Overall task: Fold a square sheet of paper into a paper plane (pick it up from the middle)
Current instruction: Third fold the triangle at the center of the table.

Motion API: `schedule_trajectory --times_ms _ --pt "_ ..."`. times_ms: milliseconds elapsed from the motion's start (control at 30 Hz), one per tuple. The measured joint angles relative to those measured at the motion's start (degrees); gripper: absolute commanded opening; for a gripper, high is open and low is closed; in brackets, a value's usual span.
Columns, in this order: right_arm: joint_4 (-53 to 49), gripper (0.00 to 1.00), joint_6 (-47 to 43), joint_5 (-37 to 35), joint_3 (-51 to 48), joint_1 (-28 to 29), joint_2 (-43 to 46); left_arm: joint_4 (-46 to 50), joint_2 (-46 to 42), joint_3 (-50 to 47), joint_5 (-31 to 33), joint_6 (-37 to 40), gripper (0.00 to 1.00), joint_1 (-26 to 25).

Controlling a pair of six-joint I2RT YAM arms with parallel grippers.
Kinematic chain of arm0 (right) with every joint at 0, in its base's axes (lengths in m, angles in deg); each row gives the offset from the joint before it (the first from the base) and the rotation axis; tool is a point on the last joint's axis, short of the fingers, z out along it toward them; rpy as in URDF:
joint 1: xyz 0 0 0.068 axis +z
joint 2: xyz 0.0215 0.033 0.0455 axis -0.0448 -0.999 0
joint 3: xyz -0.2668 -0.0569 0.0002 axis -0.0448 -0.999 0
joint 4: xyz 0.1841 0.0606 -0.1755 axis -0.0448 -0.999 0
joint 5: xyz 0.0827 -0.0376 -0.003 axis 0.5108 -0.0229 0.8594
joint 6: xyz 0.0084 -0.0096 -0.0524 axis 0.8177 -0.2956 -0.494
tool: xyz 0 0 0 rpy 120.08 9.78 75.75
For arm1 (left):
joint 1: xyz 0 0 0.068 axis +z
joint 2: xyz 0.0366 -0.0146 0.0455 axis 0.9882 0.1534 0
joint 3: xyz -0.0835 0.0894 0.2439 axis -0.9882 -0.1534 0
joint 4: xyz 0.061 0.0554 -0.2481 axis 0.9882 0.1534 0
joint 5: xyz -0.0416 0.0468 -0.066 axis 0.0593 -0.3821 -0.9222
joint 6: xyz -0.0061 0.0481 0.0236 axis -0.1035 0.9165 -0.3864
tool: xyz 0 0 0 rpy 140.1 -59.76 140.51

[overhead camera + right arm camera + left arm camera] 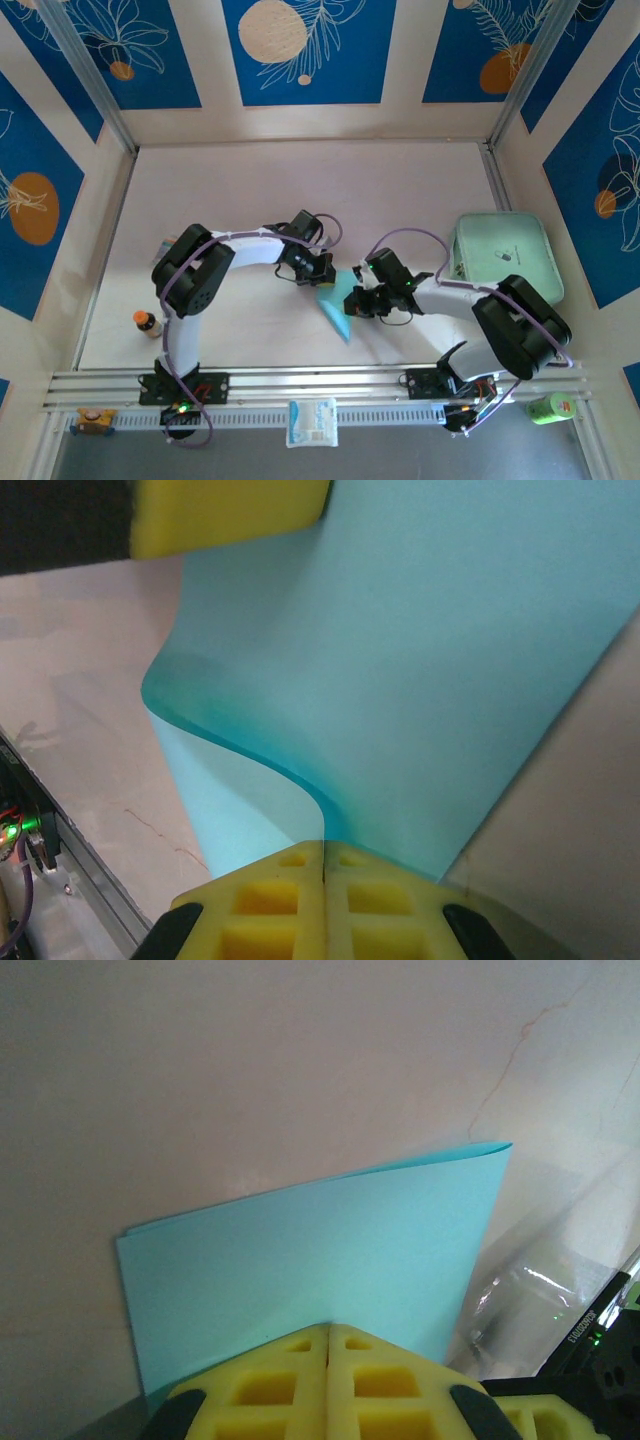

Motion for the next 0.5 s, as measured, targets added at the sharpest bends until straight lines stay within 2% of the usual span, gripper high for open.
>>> schedule_trajectory --times_ms 500 --pt "-3.8 0.02 0.0 -2.1 0.9 1.4 1.4 -0.3 -1.6 -1.8 2.0 -1.1 0.06 -0.3"
